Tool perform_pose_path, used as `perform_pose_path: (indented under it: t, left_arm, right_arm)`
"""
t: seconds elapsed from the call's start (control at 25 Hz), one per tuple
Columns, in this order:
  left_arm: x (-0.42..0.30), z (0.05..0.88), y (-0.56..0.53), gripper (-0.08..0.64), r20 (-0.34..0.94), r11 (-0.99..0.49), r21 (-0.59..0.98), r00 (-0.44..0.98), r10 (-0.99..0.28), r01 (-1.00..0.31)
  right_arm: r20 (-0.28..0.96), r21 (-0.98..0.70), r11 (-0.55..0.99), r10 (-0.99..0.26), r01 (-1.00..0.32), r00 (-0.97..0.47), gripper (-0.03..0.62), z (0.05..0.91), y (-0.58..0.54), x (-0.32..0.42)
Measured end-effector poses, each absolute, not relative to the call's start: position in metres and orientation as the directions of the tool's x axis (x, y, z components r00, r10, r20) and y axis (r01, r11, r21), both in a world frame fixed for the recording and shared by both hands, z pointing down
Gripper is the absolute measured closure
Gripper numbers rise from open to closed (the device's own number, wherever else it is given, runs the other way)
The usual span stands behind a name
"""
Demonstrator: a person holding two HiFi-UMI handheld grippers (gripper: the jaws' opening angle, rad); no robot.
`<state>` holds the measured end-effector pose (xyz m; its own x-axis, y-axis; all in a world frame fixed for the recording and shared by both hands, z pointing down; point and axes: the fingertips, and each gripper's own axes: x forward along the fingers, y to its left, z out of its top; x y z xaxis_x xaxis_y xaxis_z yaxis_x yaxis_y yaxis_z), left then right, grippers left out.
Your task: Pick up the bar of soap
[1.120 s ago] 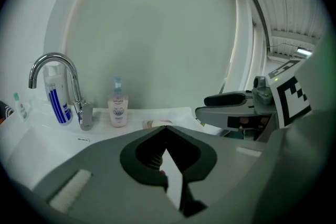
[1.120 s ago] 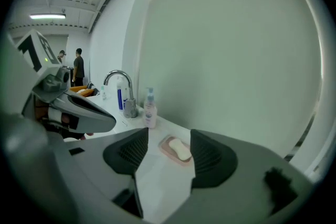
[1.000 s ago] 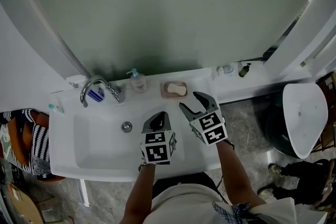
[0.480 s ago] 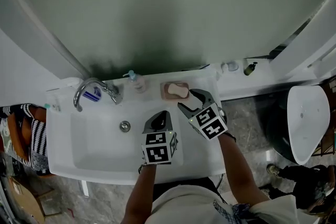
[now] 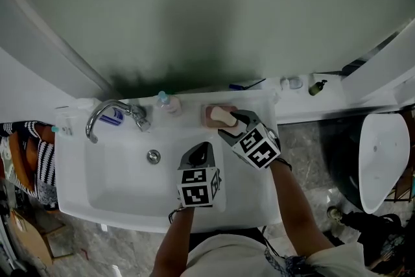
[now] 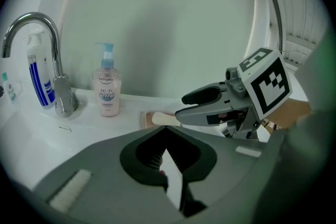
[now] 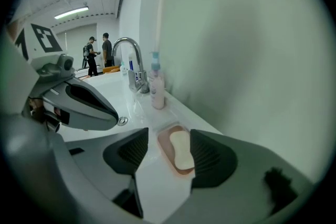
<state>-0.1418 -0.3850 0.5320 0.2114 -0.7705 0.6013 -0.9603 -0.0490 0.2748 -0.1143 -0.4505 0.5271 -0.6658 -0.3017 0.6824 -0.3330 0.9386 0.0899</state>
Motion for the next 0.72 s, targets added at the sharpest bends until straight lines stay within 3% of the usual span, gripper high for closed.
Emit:
perform_pose_path:
  t: [0.72]
  left_arm:
    - [-0.160, 0.561, -0.398, 0.552, 0.640, 0.015, 0.290, 0.183, -0.746, -0.957]
  right_arm:
    - [0.812, 0.063, 0.982, -0.155, -0.179, -0.562, 0.349, 0.595, -0.479, -0.128]
